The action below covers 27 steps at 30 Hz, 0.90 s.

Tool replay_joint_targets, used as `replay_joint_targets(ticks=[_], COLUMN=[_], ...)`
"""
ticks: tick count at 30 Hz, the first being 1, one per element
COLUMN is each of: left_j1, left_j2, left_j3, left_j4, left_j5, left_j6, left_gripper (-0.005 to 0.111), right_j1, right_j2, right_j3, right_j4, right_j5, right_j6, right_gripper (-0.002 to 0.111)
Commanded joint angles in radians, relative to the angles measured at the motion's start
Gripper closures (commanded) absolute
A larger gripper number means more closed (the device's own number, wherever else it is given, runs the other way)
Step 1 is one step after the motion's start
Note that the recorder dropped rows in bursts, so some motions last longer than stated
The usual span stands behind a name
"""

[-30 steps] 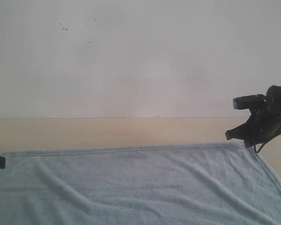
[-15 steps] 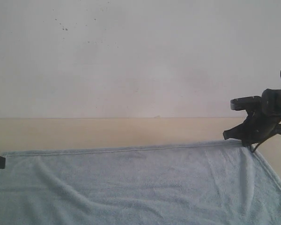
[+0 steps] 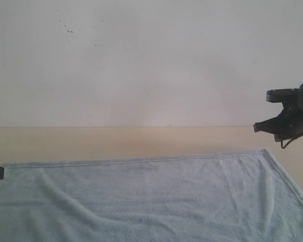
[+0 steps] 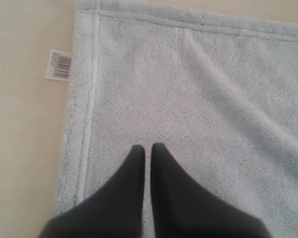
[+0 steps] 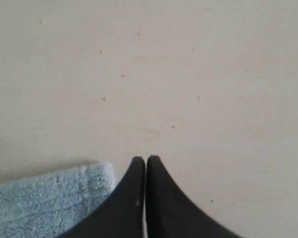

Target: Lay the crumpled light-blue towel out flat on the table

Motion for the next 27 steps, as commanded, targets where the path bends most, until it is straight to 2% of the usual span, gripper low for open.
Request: replay_joint_targets(ticks=[1, 6, 10, 20, 27], left_j1=[-0.001, -0.001, -0.001, -0.001, -0.001], left_j2=[-0.016, -0.040, -0.130, -0.429, -0.620], left_j3=[0.003, 0.022, 0.059, 0.111, 0.166], left_j4=[-0.011, -0.011, -0.020, -0.025, -0.029], left_j5=[0.000, -0.035, -0.080, -0.074, 0.036], left_j6=[0.002, -0.001, -0.024, -0.019, -0.019], left_gripper=[0.103, 0.103, 0.103, 0.103, 0.103], right_j1=[-0.002, -0.002, -0.002, -0.002, -0.001], right_j2=[-0.082, -0.160, -0.273, -0.712, -1.003], right_j3=[-0.007, -0.002, 0.087, 0.575, 0.903], right_j4=[0.001, 0.001, 0.001, 0.079, 0.089], right_j5=[-0.002, 0.048, -0.016, -0.333, -0.460], right_j6=[0.000, -0.008, -0.008, -0.008, -0.004], right_gripper=[0.108, 0.108, 0.108, 0.108, 0.108])
